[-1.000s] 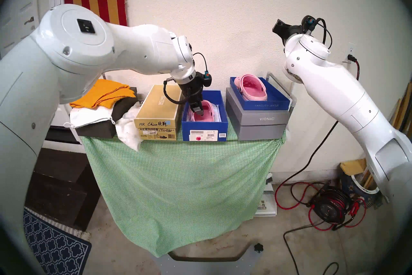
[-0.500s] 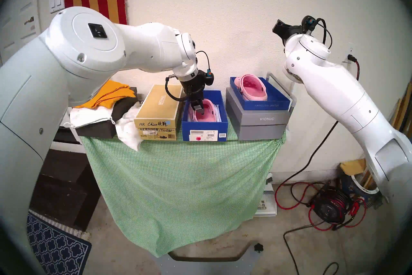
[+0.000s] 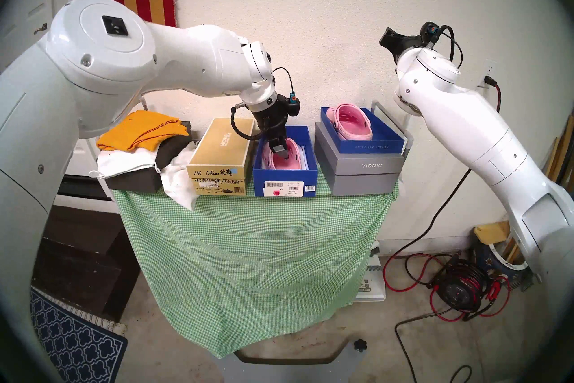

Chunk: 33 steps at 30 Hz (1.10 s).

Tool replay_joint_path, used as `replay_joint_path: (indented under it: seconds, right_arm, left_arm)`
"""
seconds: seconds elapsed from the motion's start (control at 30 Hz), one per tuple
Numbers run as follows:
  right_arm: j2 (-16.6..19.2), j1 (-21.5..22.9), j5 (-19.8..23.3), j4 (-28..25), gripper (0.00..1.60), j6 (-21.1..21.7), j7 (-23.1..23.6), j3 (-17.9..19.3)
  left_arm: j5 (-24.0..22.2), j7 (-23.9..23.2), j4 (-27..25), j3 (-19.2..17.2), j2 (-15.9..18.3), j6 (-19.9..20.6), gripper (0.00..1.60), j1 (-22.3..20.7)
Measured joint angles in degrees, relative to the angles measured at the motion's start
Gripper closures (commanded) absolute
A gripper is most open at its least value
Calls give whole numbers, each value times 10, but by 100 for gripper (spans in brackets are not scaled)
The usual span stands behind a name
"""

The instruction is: Take shoe out of the box

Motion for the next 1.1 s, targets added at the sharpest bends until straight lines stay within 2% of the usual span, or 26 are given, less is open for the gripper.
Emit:
replay_joint_path:
  seconds: [0.13, 0.37, 0.77, 1.03, 1.07, 1.1]
  right_arm:
    - [0, 0, 0, 0, 0, 0, 0, 1]
    - [-1, -1, -1, 0, 0, 1, 0, 2]
    - [-2, -3, -2, 0, 0, 2, 0, 4]
    - [-2, -3, -3, 0, 0, 3, 0, 6]
    - [-2, -4, -3, 0, 0, 3, 0, 6]
    - [-2, -4, -4, 0, 0, 3, 0, 6]
  left_arm:
    - [6, 14, 7, 1, 0, 1, 0, -3]
    - [22, 35, 54, 9, -16, 3, 0, 10]
    - [17, 12, 130, 6, -51, 5, 0, 74]
    - [39, 6, 208, 27, -79, -9, 0, 118]
    - [40, 6, 213, 28, -81, -10, 80, 121]
    - [43, 7, 222, 30, -84, -11, 117, 126]
